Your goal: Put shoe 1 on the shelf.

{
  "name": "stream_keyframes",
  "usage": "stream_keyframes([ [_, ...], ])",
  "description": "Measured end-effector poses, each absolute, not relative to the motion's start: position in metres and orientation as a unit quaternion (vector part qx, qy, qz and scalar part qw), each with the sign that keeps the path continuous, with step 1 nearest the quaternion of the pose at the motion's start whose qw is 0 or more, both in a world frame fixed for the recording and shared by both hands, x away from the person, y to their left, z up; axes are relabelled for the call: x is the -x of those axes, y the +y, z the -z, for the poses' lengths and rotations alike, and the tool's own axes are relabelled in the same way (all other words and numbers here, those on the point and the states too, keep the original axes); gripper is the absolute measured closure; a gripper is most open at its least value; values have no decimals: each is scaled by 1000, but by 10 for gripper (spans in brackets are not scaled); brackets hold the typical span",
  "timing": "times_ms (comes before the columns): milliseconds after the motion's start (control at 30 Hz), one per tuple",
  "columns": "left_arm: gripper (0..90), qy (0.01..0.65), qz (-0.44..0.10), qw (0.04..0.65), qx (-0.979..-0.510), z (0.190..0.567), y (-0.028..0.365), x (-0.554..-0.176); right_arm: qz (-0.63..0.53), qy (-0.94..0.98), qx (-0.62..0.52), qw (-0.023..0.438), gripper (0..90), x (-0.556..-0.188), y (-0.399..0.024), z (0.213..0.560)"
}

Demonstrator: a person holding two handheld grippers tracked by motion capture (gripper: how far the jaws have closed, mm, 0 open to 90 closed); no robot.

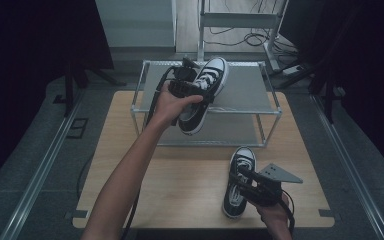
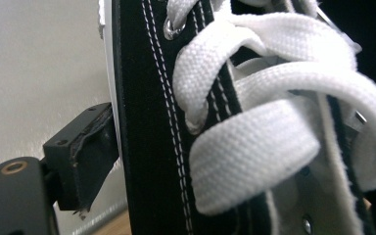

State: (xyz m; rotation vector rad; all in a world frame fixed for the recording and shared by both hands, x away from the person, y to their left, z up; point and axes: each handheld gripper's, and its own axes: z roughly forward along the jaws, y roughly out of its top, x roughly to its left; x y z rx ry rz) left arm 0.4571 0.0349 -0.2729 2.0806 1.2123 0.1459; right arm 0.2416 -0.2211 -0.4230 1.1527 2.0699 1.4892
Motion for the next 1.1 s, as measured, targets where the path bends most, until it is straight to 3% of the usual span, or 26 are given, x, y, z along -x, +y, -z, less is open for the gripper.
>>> stream_keyframes([
  [1100, 144, 594, -53, 304, -743, 275, 16, -552, -528, 728, -406, 166, 551, -241, -223, 423],
])
